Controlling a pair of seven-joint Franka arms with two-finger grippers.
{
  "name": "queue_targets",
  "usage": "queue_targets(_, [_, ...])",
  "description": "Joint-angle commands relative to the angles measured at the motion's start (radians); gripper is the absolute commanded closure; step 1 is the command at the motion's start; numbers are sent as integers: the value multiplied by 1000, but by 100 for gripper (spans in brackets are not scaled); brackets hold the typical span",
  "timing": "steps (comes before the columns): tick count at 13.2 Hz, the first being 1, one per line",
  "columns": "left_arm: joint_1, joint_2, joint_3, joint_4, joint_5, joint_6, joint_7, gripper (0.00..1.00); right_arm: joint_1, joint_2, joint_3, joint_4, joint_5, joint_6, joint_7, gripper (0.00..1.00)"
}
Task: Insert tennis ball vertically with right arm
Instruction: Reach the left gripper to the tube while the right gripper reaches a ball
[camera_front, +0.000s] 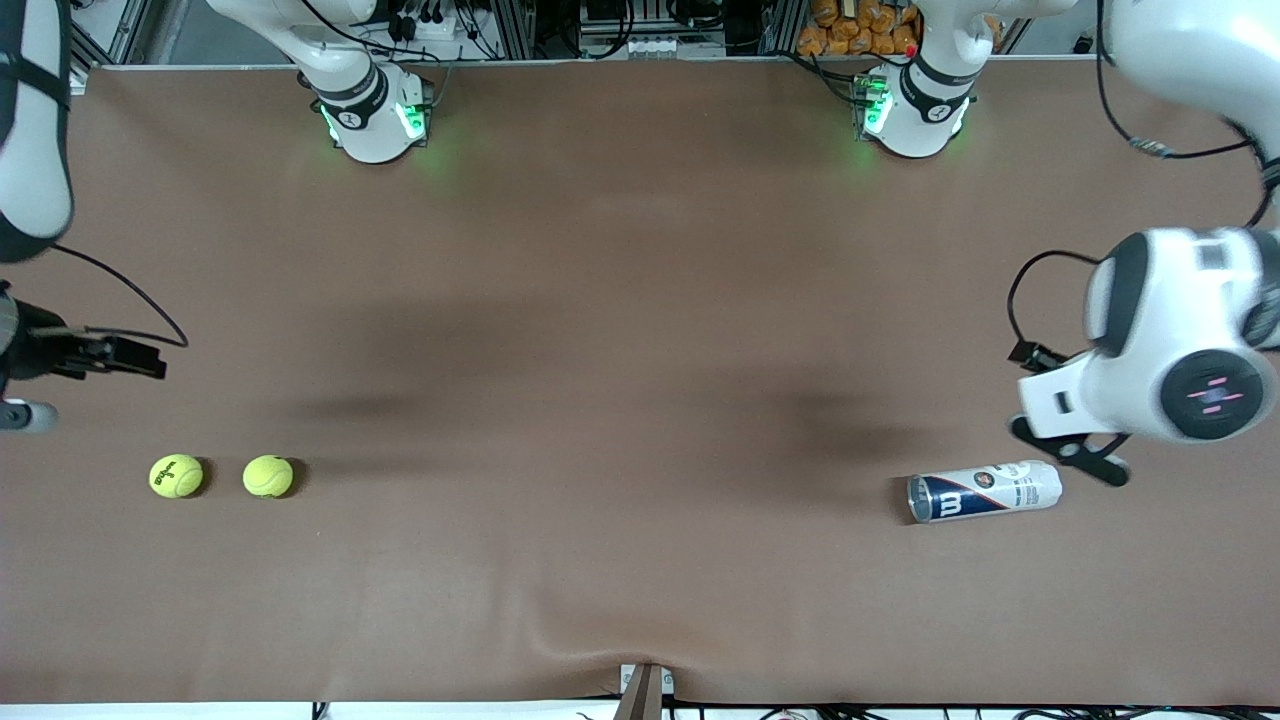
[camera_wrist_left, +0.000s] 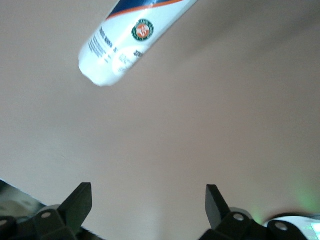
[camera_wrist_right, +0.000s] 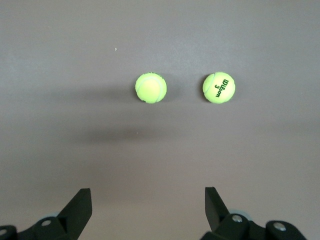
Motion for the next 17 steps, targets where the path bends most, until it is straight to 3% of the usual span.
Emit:
queue_targets(1, [-8,94,1,21,126,109,205,0,-8,82,5,-4,3,91,1,0])
queue_targets(3, [-5,158,1,20,188,253,409,0,-8,125,5,-4,10,153,1,0])
queue_targets(5, [6,212,3,20,205,338,493,0,-8,165,5,-4,11,192,0,0])
queue_targets(8, [6,257,3,20,250,378,491,0,-8,235,5,-24,11,277,-5,0])
queue_targets(11, [12,281,4,14,257,392,484,0,-8,256,5,-114,11,435,-3,0])
queue_targets(17, [10,334,6,15,309,395,427,0,-5,345,6,-118,11,519,0,0])
